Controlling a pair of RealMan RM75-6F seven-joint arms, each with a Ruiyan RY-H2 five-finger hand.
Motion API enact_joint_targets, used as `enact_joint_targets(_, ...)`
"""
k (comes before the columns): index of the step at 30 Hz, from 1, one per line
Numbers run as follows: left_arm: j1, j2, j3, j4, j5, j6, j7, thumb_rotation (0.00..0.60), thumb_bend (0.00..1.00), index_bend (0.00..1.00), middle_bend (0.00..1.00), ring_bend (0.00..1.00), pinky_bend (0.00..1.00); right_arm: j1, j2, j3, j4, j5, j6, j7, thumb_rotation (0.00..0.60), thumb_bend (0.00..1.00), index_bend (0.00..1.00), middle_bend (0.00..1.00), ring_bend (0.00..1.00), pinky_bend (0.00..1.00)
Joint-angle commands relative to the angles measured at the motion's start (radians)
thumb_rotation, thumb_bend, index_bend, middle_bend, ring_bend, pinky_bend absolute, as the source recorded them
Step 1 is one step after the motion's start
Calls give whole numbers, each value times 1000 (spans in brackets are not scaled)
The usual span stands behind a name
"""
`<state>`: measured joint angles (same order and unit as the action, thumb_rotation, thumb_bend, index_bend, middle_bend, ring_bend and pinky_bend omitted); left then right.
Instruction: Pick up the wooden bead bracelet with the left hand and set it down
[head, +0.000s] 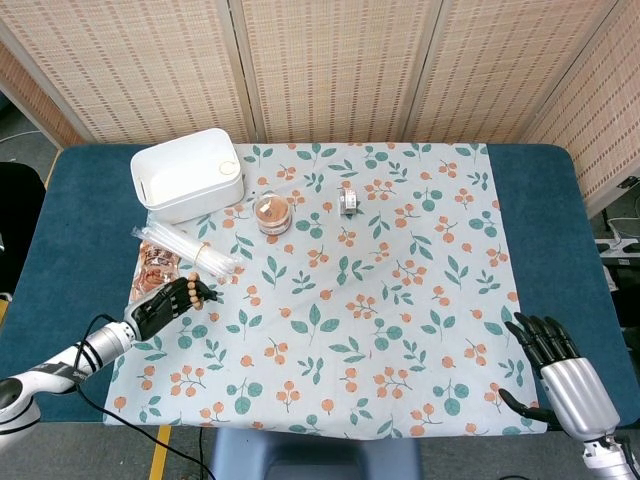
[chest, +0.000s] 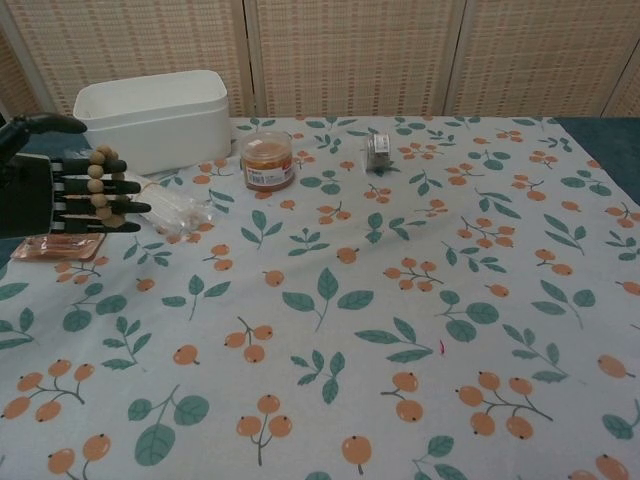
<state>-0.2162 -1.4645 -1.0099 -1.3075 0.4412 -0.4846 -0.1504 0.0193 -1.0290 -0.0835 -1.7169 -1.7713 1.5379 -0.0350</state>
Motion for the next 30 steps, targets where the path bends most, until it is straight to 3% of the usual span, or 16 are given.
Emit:
enact_joint_targets(1,-3,10,17,-15,1,25,-28,177,415,558,463,165,0,0,0,-1,0,-1,0,0,434,200,0,0,0,0)
enact_joint_targets(10,-4,21,26,-33,2,31,-59,181,489,582,483,178,0,-2,2,-2,-1,-5,4,2,433,200,0,0,0,0)
enact_joint_targets(16,1,21,24,-41,12,30,-48,143,725,561,466,178,0,-2,3,-3,-1,-9,6,4,434,200,0,0,0,0)
enact_joint_targets(28,0,21,24,-35,13,20,-56,137,819,559,467,178,0,-3,2,-3,-1,-8,6,1,432,200,0,0,0,0)
enact_joint_targets(30,2,21,21,-37,19,12,-41,176,841,548,467,178,0,-3,2,-3,-1,-9,8,2,433,200,0,0,0,0)
